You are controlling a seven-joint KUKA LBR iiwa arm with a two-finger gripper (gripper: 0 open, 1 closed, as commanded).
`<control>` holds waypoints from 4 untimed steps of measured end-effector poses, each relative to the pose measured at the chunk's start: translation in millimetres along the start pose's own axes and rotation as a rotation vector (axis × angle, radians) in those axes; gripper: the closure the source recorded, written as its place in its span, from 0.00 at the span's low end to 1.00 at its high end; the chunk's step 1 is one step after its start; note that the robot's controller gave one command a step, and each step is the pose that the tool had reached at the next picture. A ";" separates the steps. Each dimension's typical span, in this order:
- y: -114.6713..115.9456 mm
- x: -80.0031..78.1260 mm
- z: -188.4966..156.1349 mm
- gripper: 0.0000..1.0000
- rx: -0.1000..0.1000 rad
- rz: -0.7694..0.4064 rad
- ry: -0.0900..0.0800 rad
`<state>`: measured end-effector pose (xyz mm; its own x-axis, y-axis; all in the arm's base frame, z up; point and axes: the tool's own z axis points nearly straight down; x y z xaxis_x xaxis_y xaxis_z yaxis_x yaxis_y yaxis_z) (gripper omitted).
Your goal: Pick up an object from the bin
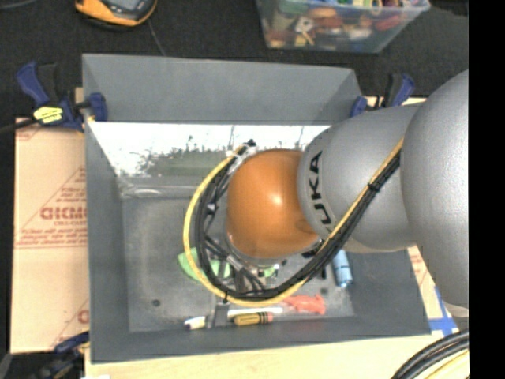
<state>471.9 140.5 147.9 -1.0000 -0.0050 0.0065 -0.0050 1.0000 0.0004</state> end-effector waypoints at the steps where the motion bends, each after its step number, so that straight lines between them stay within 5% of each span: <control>1: -0.7 -1.7 -4.4 0.00 -0.002 0.006 -0.007; 2: -71.2 -56.3 77.2 0.00 0.000 0.030 -0.008; 3: -76.1 -62.7 76.8 0.00 -0.002 -0.142 -0.017; 4: -71.1 -57.9 76.2 0.00 -0.002 0.011 -0.010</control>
Offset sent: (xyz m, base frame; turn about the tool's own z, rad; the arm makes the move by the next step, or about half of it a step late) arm 0.0551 -0.0687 -0.0779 0.0267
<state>529.7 69.8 71.3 -1.0000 0.0064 -0.0039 0.0064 1.0000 0.0026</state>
